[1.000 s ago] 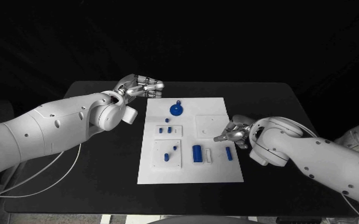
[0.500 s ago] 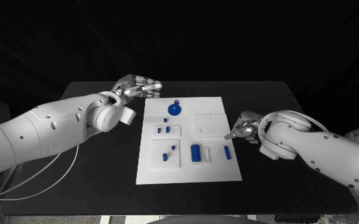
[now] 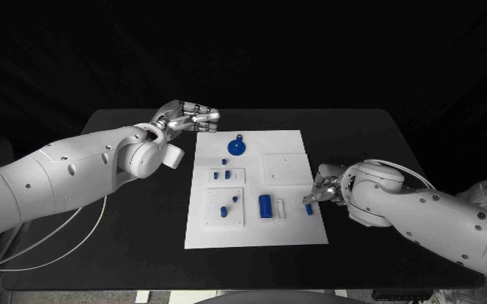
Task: Assemble the parts on the task board
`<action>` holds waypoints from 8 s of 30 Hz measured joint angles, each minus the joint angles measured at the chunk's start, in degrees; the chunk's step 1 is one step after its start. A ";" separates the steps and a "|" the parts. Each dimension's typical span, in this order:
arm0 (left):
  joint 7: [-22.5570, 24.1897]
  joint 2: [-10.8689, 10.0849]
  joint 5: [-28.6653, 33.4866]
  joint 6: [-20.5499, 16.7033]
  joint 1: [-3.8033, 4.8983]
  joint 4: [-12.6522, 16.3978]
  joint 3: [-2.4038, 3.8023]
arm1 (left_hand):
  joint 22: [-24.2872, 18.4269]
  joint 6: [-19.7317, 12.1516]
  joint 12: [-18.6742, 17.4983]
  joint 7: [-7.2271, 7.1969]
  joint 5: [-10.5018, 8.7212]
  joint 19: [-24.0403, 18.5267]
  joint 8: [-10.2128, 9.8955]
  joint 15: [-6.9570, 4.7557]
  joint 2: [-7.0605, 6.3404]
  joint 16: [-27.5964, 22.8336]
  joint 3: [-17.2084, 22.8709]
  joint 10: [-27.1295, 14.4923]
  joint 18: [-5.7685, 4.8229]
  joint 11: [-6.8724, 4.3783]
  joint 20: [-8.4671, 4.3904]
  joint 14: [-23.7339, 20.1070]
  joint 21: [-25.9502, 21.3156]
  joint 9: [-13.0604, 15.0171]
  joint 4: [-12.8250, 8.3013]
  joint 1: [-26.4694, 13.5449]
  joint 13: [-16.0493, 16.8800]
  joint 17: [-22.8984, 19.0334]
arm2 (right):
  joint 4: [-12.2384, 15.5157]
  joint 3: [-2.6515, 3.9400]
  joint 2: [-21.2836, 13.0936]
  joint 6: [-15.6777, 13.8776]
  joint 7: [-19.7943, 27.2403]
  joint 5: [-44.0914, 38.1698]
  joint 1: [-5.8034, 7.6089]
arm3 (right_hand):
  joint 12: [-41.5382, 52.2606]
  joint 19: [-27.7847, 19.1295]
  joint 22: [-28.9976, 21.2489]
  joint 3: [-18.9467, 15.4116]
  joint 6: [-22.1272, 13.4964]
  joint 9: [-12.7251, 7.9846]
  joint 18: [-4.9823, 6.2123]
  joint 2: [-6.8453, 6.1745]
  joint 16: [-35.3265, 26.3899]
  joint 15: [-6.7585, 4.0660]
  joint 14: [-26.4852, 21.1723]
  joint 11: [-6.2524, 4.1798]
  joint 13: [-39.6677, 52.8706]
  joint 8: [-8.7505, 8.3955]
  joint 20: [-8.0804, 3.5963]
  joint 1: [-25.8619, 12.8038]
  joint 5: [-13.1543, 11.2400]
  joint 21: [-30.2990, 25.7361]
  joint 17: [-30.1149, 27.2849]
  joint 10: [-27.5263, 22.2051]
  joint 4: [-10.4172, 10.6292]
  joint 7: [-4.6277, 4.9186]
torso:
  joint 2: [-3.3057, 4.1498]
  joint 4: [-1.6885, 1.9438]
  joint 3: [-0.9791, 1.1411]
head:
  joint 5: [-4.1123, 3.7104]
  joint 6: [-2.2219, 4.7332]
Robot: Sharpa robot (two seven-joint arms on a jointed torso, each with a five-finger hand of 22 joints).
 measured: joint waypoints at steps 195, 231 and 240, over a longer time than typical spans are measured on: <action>-1.06 -0.64 -0.42 0.26 0.01 0.33 -0.20 | -0.04 0.00 0.00 0.00 0.00 0.00 0.00 0.00 0.00 0.00 0.24 -0.20 0.00 -0.20 0.00 0.00 0.00 0.00 0.23 0.00 0.00 0.00 | -1.49 -4.73 3.32 -23.08 23.07 0.31 -1.24 | -0.16 -0.21 -0.02 12.91 -3.86 -6.57 -0.01 3.95 -0.57 0.33 -0.13 1.04 -1.23 -0.01 0.62 5.56 1.20 0.52 -0.86 -1.23 -12.13 2.68 | -0.01 -0.02 0.06 | 1.21 -1.09; -1.15 -0.64 -0.45 0.26 0.00 0.22 -0.20 | -0.04 0.00 0.00 0.00 0.00 0.00 0.00 0.00 0.00 0.00 0.24 -0.20 0.00 -0.20 0.00 0.00 0.00 0.00 0.23 0.00 0.00 0.00 | -3.64 -5.06 5.53 -19.52 25.57 -6.73 -3.44 | 0.24 -0.21 0.01 13.86 -0.46 -6.60 -0.02 6.12 -0.36 0.34 -0.13 1.03 -1.49 -0.31 0.62 3.84 3.11 1.77 -0.52 -1.24 -15.91 2.04 | -0.04 -0.08 0.02 | 1.37 -1.50; -1.16 -0.63 -0.45 0.26 0.00 0.18 -0.20 | -0.04 0.00 0.00 0.00 0.00 0.00 0.00 0.00 0.00 0.00 0.24 -0.20 0.01 -0.20 0.00 0.00 0.00 0.00 0.24 0.00 0.00 0.00 | -3.90 -5.12 5.77 -20.51 25.86 -7.59 -3.78 | 0.23 -0.21 0.00 14.01 -0.22 -6.49 -0.01 6.12 -0.36 0.34 -0.13 1.03 -1.49 -0.32 0.62 3.85 2.81 1.77 -0.53 -1.24 -16.06 1.80 | -0.04 -0.06 0.02 | 1.38 -1.47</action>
